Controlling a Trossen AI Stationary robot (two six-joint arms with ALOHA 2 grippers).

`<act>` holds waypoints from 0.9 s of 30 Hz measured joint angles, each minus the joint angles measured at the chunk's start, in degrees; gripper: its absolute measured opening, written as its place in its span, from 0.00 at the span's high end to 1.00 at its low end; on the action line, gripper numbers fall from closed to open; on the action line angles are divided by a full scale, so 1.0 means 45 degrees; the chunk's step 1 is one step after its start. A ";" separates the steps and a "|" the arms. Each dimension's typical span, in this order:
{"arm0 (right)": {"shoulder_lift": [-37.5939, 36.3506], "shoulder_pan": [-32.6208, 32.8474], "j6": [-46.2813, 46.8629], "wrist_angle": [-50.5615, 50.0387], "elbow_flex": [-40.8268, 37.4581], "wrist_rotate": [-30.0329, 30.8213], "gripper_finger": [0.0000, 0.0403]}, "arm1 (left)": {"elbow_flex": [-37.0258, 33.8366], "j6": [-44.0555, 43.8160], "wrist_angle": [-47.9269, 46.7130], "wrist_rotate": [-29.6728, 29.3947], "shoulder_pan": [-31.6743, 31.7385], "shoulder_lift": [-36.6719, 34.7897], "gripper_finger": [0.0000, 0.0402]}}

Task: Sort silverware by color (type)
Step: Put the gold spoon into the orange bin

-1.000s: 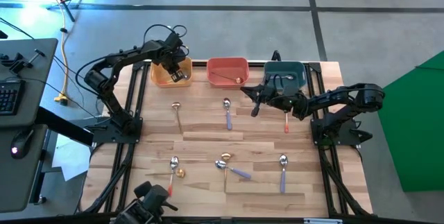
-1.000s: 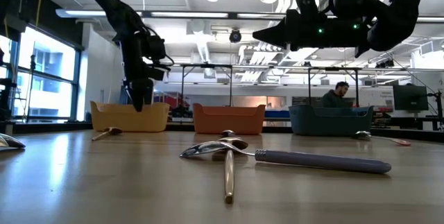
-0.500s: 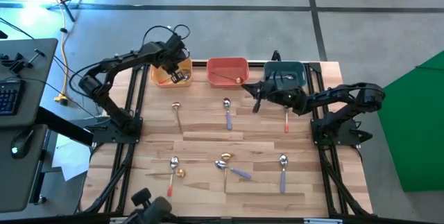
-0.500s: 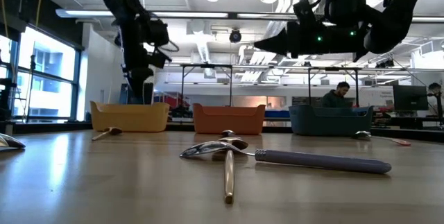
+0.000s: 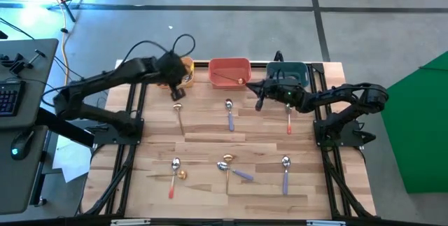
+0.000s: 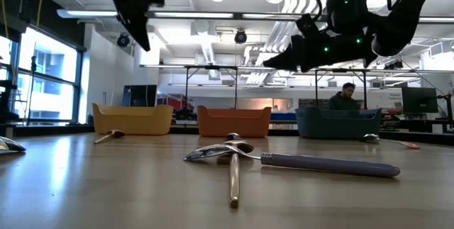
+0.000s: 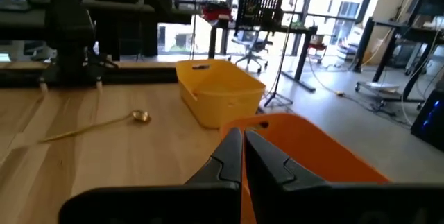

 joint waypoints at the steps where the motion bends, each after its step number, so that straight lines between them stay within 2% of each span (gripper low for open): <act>1: 0.0000 0.0012 0.0141 -0.0149 0.0000 -0.0006 1.00 | 0.0000 -0.0311 -0.0364 0.0000 -0.0397 -0.0252 1.00; 9: 0.0000 0.0404 -0.0210 -0.0201 0.0000 -0.0045 1.00 | -0.0481 -0.3593 -0.3122 0.0001 -0.4225 -0.0956 1.00; 18: 0.0000 0.0432 -0.0356 -0.0067 0.0000 -0.0006 1.00 | -0.2446 -0.8003 -0.3017 0.0863 -0.9324 -0.0952 1.00; 27: 0.0000 0.0432 -0.0958 0.0043 0.0000 -0.0001 1.00 | -0.2662 -1.1737 -0.2335 0.1078 -1.4050 -0.0475 1.00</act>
